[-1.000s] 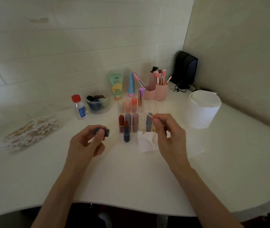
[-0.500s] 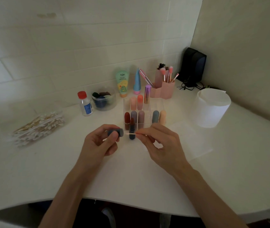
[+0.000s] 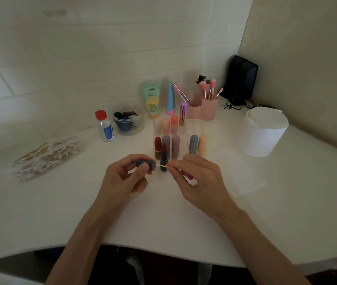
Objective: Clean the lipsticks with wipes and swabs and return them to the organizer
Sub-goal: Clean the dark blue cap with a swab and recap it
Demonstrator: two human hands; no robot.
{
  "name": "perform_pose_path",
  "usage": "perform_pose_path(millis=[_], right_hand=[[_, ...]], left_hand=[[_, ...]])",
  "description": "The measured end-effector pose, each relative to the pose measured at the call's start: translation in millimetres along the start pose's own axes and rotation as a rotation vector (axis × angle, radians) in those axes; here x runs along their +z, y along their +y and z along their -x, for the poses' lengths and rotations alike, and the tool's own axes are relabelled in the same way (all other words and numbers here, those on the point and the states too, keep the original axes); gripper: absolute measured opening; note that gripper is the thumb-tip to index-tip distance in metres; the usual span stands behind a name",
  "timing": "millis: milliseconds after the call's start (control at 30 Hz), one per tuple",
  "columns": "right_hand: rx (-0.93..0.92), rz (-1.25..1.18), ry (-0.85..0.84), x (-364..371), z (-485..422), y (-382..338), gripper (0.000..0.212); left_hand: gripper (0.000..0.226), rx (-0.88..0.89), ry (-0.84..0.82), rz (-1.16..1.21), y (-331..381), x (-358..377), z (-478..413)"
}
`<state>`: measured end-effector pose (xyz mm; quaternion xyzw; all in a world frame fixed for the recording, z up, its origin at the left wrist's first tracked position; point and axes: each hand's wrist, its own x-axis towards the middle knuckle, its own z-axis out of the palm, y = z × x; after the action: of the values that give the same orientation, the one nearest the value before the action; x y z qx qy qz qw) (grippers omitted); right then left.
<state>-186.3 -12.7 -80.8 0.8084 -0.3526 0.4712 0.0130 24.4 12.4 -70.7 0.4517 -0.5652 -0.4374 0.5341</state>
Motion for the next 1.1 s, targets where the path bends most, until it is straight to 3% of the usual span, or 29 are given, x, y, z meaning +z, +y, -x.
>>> perform_pose_path(millis=[500, 767, 1100], right_hand=[[-0.02, -0.068, -0.039, 1, 0, -7, 0.015], [-0.004, -0.112, 0.018, -2, -2, -11, 0.006], [0.079, -0.03, 0.081, 6, 3, -7, 0.019]], left_hand=[[0.022, 0.059, 0.048, -0.053, -1, 1, 0], [0.024, 0.059, 0.039, -0.04, -2, 3, 0], [0.02, 0.062, 0.006, -0.011, -2, 3, 1]])
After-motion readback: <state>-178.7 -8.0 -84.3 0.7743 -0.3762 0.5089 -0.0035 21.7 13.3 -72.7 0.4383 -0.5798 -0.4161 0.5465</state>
